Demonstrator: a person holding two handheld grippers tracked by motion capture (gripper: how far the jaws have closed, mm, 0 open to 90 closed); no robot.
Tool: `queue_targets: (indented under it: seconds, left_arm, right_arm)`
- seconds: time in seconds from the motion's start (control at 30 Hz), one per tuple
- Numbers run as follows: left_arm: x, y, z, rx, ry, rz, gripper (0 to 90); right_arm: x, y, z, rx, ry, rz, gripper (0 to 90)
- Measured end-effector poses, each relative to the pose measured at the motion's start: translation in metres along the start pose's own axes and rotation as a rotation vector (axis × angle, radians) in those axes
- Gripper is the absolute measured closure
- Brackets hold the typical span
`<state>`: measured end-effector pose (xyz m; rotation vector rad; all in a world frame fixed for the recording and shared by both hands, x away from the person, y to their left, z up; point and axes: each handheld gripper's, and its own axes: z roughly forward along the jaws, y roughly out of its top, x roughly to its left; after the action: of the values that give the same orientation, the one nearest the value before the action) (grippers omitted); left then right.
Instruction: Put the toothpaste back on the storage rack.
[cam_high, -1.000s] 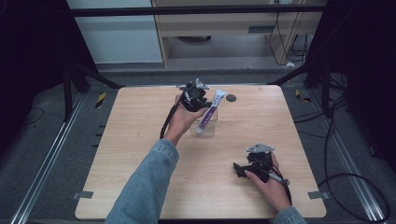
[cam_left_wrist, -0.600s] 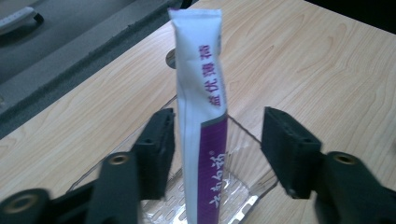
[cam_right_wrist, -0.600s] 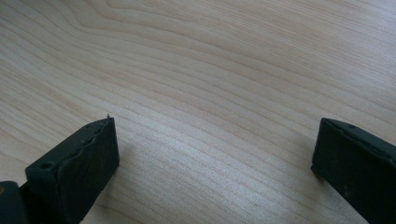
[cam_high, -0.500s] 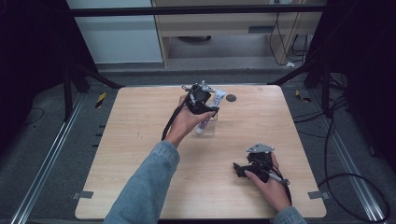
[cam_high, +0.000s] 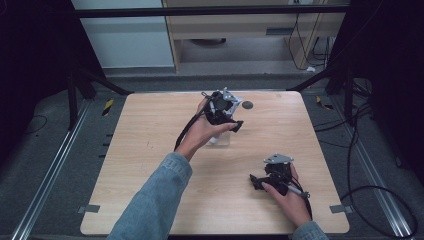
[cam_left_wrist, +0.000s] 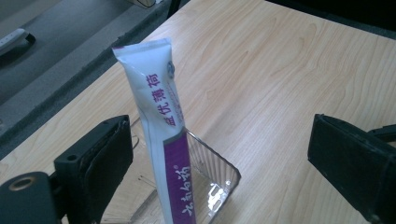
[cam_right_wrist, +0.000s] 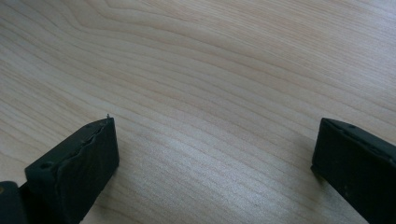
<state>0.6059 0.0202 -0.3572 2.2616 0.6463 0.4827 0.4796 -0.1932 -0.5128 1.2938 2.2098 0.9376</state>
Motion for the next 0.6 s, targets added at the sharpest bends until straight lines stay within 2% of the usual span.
queue_targets:
  seconds: [0.13,0.4,0.5,0.6]
  left_arm:
    - [-0.008,-0.003,0.0,0.005,-0.017,0.021,4.6]
    - [-0.016,-0.008,-0.006,-0.01,-0.032,0.035,4.7]
    - [-0.019,-0.013,-0.012,-0.037,-0.036,0.017,5.0]
    - [-0.021,-0.022,-0.019,-0.035,-0.032,0.012,4.8]
  right_arm:
    - [0.0,0.0,0.0,0.0,0.0,0.0,0.7]
    - [0.0,0.0,0.0,0.002,-0.002,-0.006,0.7]
    - [0.0,0.0,0.0,0.001,0.0,0.002,0.7]
    - [0.0,0.0,0.0,0.002,0.001,0.003,0.7]
